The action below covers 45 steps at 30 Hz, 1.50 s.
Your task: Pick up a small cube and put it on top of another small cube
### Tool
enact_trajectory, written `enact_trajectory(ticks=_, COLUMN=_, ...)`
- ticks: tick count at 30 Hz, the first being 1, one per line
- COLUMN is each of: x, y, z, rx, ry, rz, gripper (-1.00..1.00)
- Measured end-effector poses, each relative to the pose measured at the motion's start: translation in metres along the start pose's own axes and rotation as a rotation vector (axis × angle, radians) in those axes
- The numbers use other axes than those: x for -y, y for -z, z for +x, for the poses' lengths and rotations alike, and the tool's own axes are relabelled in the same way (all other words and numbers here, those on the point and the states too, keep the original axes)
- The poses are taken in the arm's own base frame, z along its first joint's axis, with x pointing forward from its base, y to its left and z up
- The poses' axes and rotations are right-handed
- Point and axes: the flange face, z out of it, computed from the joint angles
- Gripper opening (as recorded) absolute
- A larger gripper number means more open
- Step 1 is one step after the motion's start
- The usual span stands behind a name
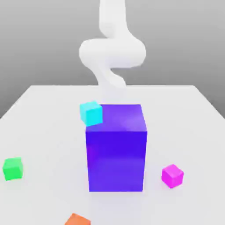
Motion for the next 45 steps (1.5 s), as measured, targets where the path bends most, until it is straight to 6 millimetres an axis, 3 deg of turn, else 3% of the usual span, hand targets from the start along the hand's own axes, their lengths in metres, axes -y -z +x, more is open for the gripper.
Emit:
enact_trajectory(ticks=4, x=0.005, y=-0.065, z=-0.023, rx=0.121, ry=0.201, rz=0.010, gripper=0.00)
enact_trajectory(ticks=9, x=0.010, y=-0.138, z=-0.066, rx=0.257, ry=0.449, rz=0.029, gripper=0.00)
enact_trajectory(ticks=15, x=0.008, y=-0.213, z=-0.133, rx=0.408, ry=0.752, rz=0.062, gripper=0.00)
enact_trajectory(ticks=20, x=-0.003, y=-0.263, z=-0.197, rx=0.524, ry=1.009, rz=0.093, gripper=0.00)
enact_trajectory(ticks=27, x=-0.035, y=-0.312, z=-0.287, rx=0.676, ry=1.376, rz=0.141, gripper=0.00)
enact_trajectory(ticks=33, x=-0.073, y=-0.336, z=-0.359, rx=0.800, ry=1.710, rz=0.188, gripper=0.00)
enact_trajectory(ticks=36, x=-0.093, y=-0.347, z=-0.379, rx=0.838, ry=1.817, rz=0.197, gripper=0.00)
enact_trajectory(ticks=44, x=-0.122, y=-0.390, z=-0.409, rx=0.846, ry=1.835, rz=0.198, gripper=0.00)
enact_trajectory(ticks=45, x=-0.124, y=-0.392, z=-0.412, rx=0.847, ry=1.834, rz=0.199, gripper=-1.00)
